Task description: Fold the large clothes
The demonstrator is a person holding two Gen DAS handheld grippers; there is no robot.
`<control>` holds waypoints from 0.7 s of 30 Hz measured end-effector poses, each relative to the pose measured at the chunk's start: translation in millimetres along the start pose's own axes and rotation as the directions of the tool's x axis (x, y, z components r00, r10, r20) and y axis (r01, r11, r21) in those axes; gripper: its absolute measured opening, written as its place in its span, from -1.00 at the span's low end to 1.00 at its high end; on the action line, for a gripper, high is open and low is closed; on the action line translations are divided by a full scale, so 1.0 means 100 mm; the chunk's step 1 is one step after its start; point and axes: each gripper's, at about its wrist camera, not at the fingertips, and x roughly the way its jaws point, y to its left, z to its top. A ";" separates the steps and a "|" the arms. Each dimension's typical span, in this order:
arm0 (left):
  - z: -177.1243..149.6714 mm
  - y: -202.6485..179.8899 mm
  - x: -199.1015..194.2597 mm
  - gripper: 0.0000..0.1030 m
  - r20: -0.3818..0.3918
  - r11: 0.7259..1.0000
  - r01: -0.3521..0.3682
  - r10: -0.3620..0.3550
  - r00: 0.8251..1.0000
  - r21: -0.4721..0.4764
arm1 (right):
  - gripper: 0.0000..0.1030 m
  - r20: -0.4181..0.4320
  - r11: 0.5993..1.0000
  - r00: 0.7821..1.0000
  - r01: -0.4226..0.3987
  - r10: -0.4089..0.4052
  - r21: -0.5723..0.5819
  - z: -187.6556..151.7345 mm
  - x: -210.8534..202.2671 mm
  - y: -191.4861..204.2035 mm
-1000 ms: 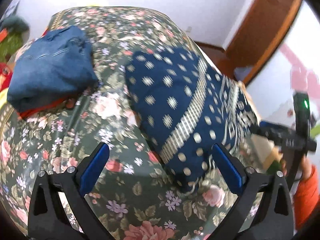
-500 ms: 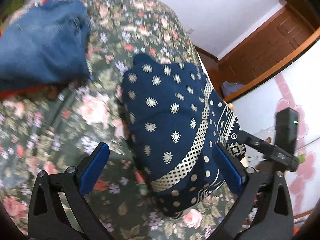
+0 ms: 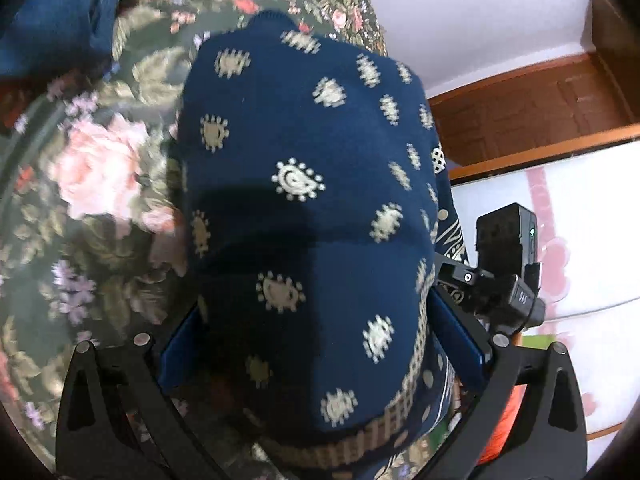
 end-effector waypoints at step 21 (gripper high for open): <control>-0.30 -0.14 -1.16 0.57 0.111 0.999 0.015 -0.020 0.994 0.048 | -0.33 0.064 0.990 0.997 -0.024 0.033 -0.138 -0.16 -0.23 1.21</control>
